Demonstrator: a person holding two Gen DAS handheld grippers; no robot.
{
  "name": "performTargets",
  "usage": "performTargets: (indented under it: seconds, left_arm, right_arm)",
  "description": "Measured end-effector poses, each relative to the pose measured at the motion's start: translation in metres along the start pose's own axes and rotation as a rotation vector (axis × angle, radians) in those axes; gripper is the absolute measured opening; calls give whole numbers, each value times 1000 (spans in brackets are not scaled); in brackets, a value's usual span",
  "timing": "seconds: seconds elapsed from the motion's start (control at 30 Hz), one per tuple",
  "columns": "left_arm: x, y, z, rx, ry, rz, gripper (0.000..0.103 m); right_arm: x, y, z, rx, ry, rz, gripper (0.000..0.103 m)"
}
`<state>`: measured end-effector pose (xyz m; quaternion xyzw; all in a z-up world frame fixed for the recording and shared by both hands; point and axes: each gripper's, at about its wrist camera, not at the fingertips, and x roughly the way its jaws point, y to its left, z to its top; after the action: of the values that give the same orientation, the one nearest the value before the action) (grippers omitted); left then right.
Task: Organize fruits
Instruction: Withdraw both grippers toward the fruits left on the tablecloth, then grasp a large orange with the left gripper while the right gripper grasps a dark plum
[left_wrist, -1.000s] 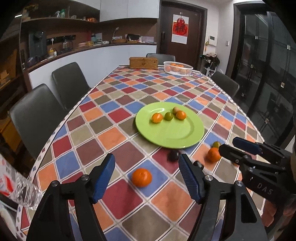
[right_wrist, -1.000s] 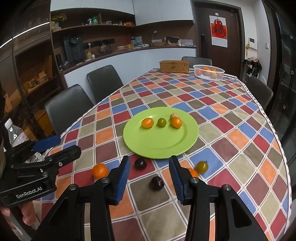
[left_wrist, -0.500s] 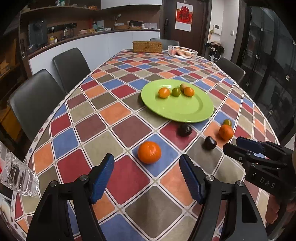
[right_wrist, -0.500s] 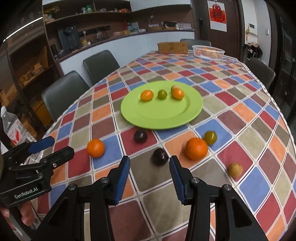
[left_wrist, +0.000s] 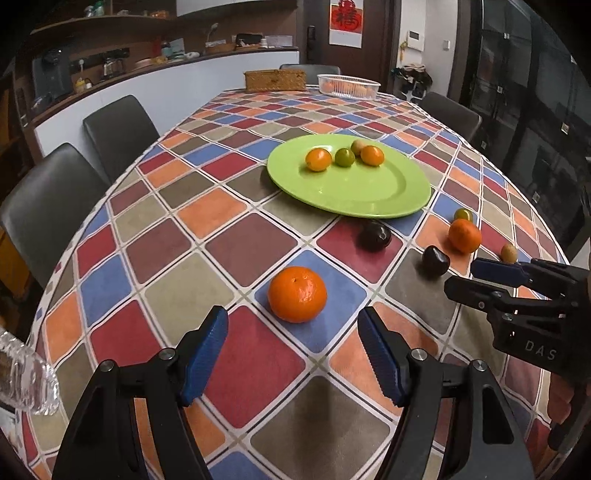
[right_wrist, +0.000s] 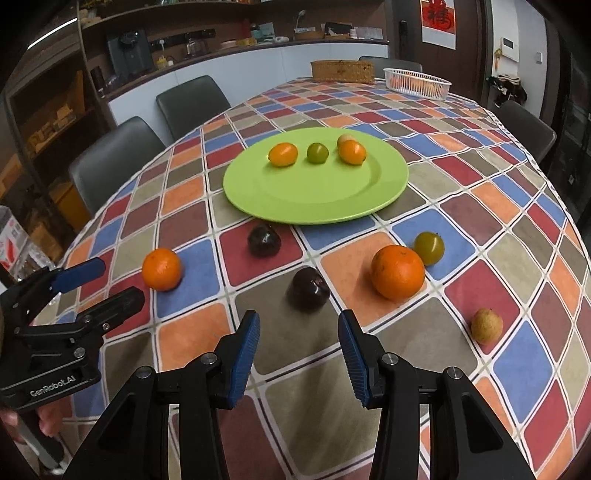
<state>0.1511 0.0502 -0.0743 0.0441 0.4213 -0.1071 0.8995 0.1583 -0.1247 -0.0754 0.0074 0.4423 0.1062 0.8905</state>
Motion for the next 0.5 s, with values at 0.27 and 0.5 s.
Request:
performTargets:
  seconds: [0.27, 0.5]
  left_arm:
    - [14, 2, 7, 20, 0, -29, 66]
    - [28, 3, 11, 0, 33, -40, 53]
  right_arm:
    - [11, 2, 7, -24, 5, -3, 43]
    - [23, 0, 12, -23, 24, -1, 38]
